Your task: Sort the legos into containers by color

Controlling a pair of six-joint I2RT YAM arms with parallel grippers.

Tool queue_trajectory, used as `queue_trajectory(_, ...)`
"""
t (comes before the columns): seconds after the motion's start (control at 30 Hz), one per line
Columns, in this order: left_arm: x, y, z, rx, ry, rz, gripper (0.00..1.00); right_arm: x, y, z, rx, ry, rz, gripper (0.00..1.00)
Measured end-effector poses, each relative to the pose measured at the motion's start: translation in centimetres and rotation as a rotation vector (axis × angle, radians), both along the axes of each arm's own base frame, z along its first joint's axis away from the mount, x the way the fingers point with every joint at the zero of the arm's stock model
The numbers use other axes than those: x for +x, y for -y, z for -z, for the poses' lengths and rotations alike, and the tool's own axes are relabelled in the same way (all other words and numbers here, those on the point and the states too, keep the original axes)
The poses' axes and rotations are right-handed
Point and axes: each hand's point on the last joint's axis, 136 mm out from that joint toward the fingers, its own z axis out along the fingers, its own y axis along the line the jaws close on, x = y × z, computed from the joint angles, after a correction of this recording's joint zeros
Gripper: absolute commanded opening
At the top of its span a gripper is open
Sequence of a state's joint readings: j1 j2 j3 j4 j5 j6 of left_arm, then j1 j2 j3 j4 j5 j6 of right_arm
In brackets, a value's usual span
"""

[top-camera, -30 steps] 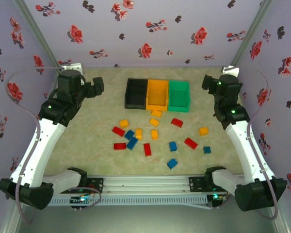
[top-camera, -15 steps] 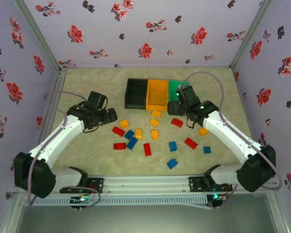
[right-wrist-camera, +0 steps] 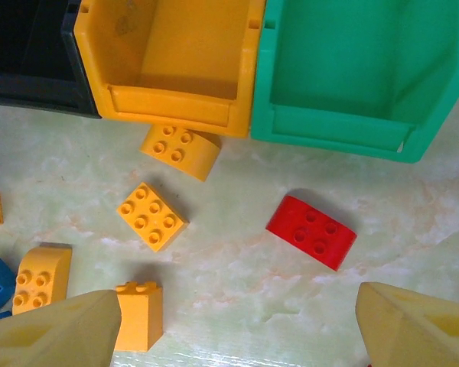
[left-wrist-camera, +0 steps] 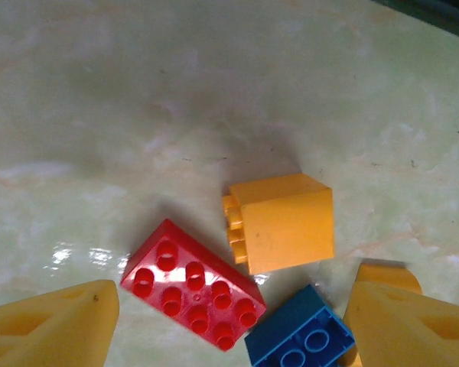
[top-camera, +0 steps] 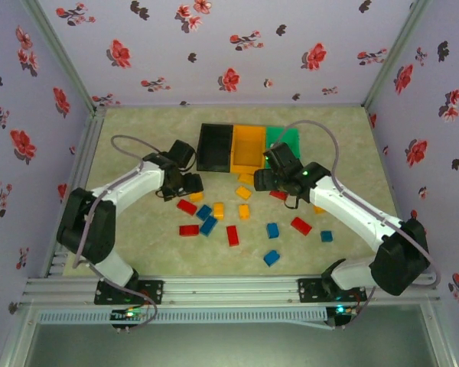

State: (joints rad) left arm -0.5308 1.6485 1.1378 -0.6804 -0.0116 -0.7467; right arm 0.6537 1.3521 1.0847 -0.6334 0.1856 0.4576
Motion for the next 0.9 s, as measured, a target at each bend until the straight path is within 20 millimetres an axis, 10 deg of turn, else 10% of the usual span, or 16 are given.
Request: queue_trajectory(0.9,2.3,3.4,4.1,0.025,-0.068,0.102,0.49,-0.4,-0.5,1.4,-0.022,-0.037,-0.018,0.81)
